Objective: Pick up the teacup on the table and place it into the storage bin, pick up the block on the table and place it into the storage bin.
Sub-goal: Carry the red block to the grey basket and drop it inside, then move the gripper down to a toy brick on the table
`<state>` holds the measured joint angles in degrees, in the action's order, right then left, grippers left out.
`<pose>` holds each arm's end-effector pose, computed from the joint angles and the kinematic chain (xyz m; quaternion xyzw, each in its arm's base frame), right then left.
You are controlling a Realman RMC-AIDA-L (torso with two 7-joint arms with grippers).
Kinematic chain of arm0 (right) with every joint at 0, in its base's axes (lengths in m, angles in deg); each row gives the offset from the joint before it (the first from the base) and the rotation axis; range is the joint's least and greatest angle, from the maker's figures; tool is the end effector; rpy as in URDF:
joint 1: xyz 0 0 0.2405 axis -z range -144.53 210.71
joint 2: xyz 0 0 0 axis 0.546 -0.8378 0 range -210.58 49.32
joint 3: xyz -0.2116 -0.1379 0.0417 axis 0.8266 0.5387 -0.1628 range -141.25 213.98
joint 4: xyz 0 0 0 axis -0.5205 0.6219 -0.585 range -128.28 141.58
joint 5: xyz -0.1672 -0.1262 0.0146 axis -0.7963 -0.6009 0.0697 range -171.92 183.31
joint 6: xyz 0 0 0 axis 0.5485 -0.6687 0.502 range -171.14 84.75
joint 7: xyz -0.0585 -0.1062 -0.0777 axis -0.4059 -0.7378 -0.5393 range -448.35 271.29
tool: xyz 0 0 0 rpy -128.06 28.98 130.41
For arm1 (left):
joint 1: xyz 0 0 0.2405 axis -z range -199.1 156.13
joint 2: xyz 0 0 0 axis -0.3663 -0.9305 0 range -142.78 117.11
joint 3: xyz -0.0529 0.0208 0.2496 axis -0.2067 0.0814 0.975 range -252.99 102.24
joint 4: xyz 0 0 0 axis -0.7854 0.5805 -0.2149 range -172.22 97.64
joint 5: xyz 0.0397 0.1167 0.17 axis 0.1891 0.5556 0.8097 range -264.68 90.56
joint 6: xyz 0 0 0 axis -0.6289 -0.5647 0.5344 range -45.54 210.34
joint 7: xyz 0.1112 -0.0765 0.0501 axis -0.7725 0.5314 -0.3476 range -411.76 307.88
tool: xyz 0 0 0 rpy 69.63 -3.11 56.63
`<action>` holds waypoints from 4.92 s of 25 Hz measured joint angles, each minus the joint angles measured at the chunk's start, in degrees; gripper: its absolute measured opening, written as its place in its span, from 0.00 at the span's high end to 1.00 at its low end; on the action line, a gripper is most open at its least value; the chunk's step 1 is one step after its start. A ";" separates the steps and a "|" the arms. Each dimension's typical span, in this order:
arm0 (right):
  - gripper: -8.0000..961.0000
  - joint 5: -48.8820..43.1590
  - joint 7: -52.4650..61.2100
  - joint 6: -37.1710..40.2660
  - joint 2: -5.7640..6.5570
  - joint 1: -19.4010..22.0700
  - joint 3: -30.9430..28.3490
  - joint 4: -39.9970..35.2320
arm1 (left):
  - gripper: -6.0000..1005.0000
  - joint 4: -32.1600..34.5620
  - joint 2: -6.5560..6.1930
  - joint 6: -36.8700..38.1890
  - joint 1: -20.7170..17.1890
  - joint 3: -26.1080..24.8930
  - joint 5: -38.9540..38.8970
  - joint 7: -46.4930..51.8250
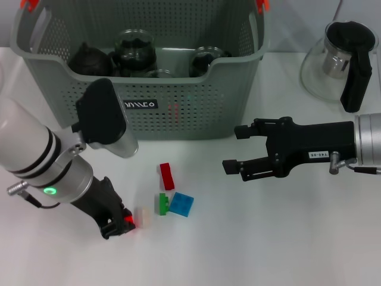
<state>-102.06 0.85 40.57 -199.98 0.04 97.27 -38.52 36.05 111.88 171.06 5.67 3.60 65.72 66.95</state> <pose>0.2050 0.3472 -0.0272 -0.9658 0.1681 0.1872 0.0634 -0.2243 0.3141 -0.0367 -0.9567 -0.1783 0.2169 0.0763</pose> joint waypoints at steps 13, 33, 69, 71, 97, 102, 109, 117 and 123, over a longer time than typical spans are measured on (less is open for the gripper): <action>0.04 0.00 -0.09 1.01 0.58 0.73 -0.09 0.47 | 0.79 8.49 -0.95 16.11 5.92 -26.13 -12.21 3.08; 0.04 -1.58 -0.18 2.31 1.13 -0.11 0.44 0.58 | 0.76 -11.52 -8.76 -11.38 19.79 -33.87 -24.22 3.68; 0.04 -2.13 -0.08 0.52 0.77 0.21 -1.11 3.45 | 0.05 17.03 -0.06 15.98 -4.64 -14.79 -17.80 -18.72; 0.04 -2.15 0.04 0.52 0.74 0.19 -1.37 3.55 | 0.05 14.20 -0.07 13.79 -4.16 -12.91 -16.17 -17.96; 0.04 -2.14 -0.18 -0.36 1.06 -0.46 -1.58 4.73 | 0.08 -4.94 -0.44 -4.34 0.10 -3.21 -7.41 -18.50; 0.04 -2.18 -0.25 -0.36 1.05 -0.48 -1.58 4.92 | 0.12 -6.18 -0.49 -5.10 0.37 -3.29 -7.42 -18.79; 0.04 -2.20 -0.26 -0.36 0.98 -0.43 -1.58 4.92 | 0.32 -6.53 -0.44 -6.07 0.37 -3.27 -7.42 -19.19; 0.04 -2.04 -0.26 -0.36 0.96 -0.34 -1.58 4.92 | 0.42 -6.68 -0.44 -6.42 0.35 -3.21 -7.40 -19.25; 0.04 -2.01 -0.26 -0.28 0.96 -0.34 -1.58 4.91 | 0.46 -6.98 -0.44 -6.28 0.40 -3.06 -7.40 -19.31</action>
<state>-104.07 0.59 40.28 -199.02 -0.31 95.69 -33.60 29.07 111.44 164.78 6.08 0.54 58.33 47.64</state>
